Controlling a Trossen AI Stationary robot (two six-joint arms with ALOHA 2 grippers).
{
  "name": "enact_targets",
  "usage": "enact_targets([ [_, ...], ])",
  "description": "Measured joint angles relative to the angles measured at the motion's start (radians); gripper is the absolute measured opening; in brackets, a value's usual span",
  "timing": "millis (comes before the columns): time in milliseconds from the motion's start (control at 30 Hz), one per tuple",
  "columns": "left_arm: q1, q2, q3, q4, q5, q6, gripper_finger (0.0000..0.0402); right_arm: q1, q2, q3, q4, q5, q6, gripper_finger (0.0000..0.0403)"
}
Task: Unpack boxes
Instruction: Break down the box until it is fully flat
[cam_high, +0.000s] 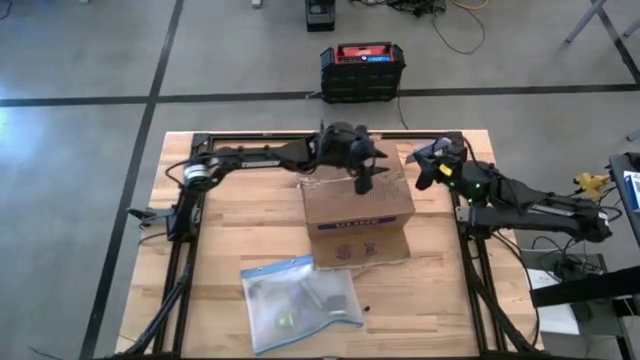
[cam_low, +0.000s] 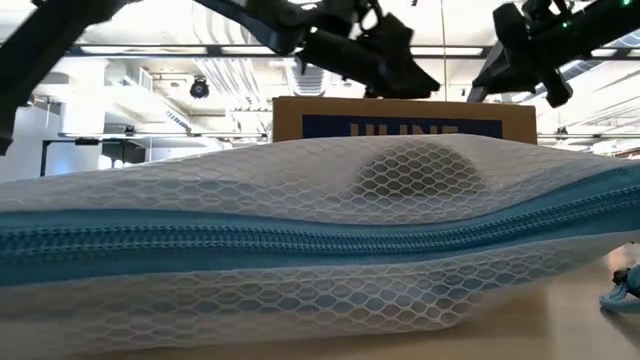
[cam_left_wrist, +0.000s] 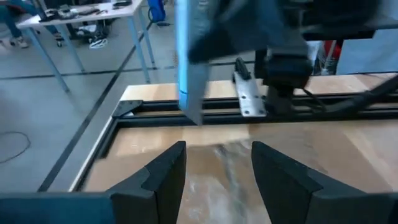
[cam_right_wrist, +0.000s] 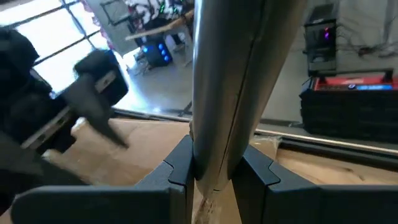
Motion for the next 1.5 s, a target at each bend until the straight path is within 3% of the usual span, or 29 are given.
enact_targets([
  [67, 0.007, 0.047, 0.065, -0.025, 0.015, 0.005, 0.0172, 0.046, 0.005, -0.006, 0.074, 0.070, -0.006, 0.0056],
  [233, 0.021, 0.136, 0.158, -0.080, 0.031, 0.008, 0.0172, 0.107, 0.013, -0.012, 0.055, 0.193, -0.011, 0.0056],
  [767, 0.052, 0.164, 0.168, -0.146, 0.029, 0.010, 0.0159, 0.108, 0.176, -0.029, 0.090, 0.210, 0.114, 0.0056],
  [1500, 0.082, 0.159, 0.167, -0.225, -0.046, -0.015, 0.0155, 0.129, 0.134, -0.001, -0.023, 0.082, 0.197, 0.0056],
])
